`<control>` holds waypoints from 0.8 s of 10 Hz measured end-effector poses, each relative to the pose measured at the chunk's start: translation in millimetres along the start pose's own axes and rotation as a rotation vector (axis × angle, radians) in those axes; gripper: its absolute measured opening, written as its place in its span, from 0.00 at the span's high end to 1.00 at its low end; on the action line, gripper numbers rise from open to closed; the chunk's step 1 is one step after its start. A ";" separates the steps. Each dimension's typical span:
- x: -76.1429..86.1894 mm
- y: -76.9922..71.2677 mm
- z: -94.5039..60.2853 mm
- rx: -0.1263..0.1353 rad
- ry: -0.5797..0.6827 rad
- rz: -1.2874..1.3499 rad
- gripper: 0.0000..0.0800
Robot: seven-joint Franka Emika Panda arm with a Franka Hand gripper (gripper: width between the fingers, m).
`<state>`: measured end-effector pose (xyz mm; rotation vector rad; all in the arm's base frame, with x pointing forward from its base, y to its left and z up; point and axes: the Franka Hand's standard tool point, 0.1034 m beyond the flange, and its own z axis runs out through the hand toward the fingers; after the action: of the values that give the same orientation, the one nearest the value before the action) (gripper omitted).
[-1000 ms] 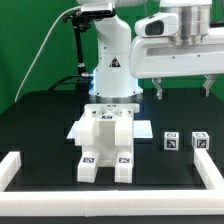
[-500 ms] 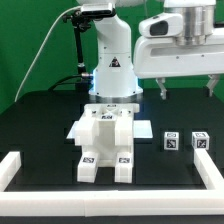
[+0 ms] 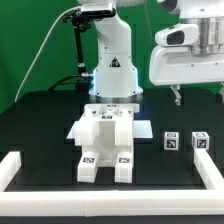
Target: Assemble chair
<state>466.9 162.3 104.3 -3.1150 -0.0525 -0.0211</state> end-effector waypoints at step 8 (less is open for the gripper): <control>-15.1 -20.6 62.4 -0.020 -0.009 0.013 0.19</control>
Offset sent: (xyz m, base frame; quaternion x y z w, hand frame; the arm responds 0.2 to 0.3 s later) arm -0.0076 0.0159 -0.0388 -0.0053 0.0311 0.0184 0.9993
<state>451.9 184.0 42.3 -3.1351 -0.0331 -0.0066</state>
